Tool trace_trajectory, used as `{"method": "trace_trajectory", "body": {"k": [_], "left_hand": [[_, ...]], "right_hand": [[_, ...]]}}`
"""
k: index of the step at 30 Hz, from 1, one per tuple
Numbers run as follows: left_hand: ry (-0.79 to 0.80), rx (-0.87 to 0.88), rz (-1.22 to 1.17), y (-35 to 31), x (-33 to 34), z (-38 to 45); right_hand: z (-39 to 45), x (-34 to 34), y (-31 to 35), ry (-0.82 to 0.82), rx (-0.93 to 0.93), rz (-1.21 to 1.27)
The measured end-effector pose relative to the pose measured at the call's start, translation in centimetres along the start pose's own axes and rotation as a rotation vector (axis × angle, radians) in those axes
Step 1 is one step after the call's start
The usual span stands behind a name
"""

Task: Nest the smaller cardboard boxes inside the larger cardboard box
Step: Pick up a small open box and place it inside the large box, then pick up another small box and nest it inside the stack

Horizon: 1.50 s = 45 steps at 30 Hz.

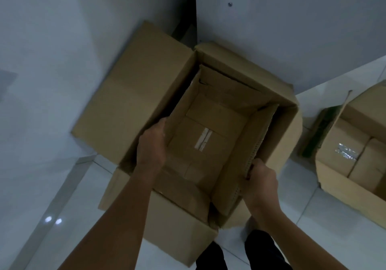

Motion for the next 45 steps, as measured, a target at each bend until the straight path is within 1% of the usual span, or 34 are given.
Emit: {"method": "trace_trajectory", "body": {"k": [3, 4, 6, 7, 9, 11, 12, 13, 15, 16, 17, 19, 20, 23, 26, 29, 31, 33, 34, 36, 38, 41, 45], "left_hand": [[0.05, 0.054, 0.051, 0.3, 1.0, 0.6], [0.054, 0.069, 0.082, 0.5, 1.4, 0.8], [0.065, 0.119, 0.159, 0.8, 2.0, 1.1], [0.074, 0.175, 0.222, 1.0, 2.2, 1.0], [0.033, 0.409, 0.42, 1.0, 2.4, 0.4], [-0.008, 0.629, 0.531, 0.9, 2.6, -0.5], [0.04, 0.693, 0.541, 1.0, 2.8, -0.9], [0.142, 0.708, 0.546, 1.3, 3.4, -1.4], [0.424, 0.62, 0.584, 2.1, 4.6, -2.6], [0.527, 0.572, 0.61, 2.5, 5.0, -3.2], [0.585, 0.52, 0.631, 3.0, 5.3, -3.7], [0.639, 0.397, 0.675, 4.2, 5.3, -4.3], [0.659, 0.365, 0.725, 4.6, 5.1, -4.3], [0.694, 0.331, 0.86, 4.5, 4.7, -4.1], [0.654, 0.278, 0.82, 1.7, 3.5, -4.7], [0.507, 0.24, 0.679, -2.8, 0.9, -6.0], [0.374, 0.247, 0.535, -6.0, -1.3, -7.1], [0.245, 0.217, 0.3, -9.1, -3.6, -8.4], [0.205, 0.186, 0.177, -10.8, -4.7, -9.1], [0.159, 0.102, -0.016, -14.1, -6.8, -10.9], [0.125, 0.041, -0.115, -17.3, -8.1, -13.0], [0.102, 0.039, -0.132, -22.2, -8.2, -16.5], [0.166, 0.087, -0.106, -29.0, -4.7, -21.3]], "right_hand": [[0.7, 0.2, -0.3, -0.006, -0.021, 0.025], [0.8, 0.1, -0.2, -0.02, -0.077, -0.028], [0.7, 0.0, 0.2, -0.044, -0.318, -0.314], [0.7, 0.2, 0.3, -0.059, -0.454, -0.474], [0.9, 1.0, 0.7, -0.056, -0.698, -0.677], [1.3, 2.3, 0.9, 0.06, -0.901, -0.749], [1.6, 2.9, 0.8, 0.149, -0.964, -0.768], [1.8, 3.4, 0.7, 0.231, -0.992, -0.798], [2.2, 4.0, 0.2, 0.31, -0.969, -0.874], [2.4, 4.2, -0.1, 0.321, -0.945, -0.915], [2.5, 4.5, -0.3, 0.323, -0.933, -0.955], [2.4, 4.9, -0.7, 0.333, -0.909, -1.05], [2.5, 5.2, -0.8, 0.336, -0.894, -1.091], [2.5, 5.6, -1.0, 0.324, -0.881, -1.125], [1.9, 4.5, -0.6, 0.25, -0.901, -0.972], [0.1, 1.6, 0.0, 0.166, -0.935, -0.829], [-1.8, -1.5, 0.1, 0.104, -0.921, -0.707], [-3.6, -5.1, -0.4, 0.063, -0.816, -0.508], [-4.3, -7.0, -0.9, 0.035, -0.736, -0.363], [-5.5, -11.2, -2.4, -0.025, -0.515, -0.043], [-6.2, -14.8, -4.8, -0.083, -0.315, 0.193], [-6.5, -19.3, -9.2, -0.162, -0.189, 0.325], [-5.2, -23.2, -17.0, -0.197, -0.124, 0.343]]}}
Point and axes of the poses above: each hand's wrist, its own z-axis towards the middle knuckle, its own x-axis out of the palm, y = z × x, the point moved 3 cm from there along z, towards the middle knuckle, and after that the axes turned 13 degrees about -y, right-handed, at the moved point
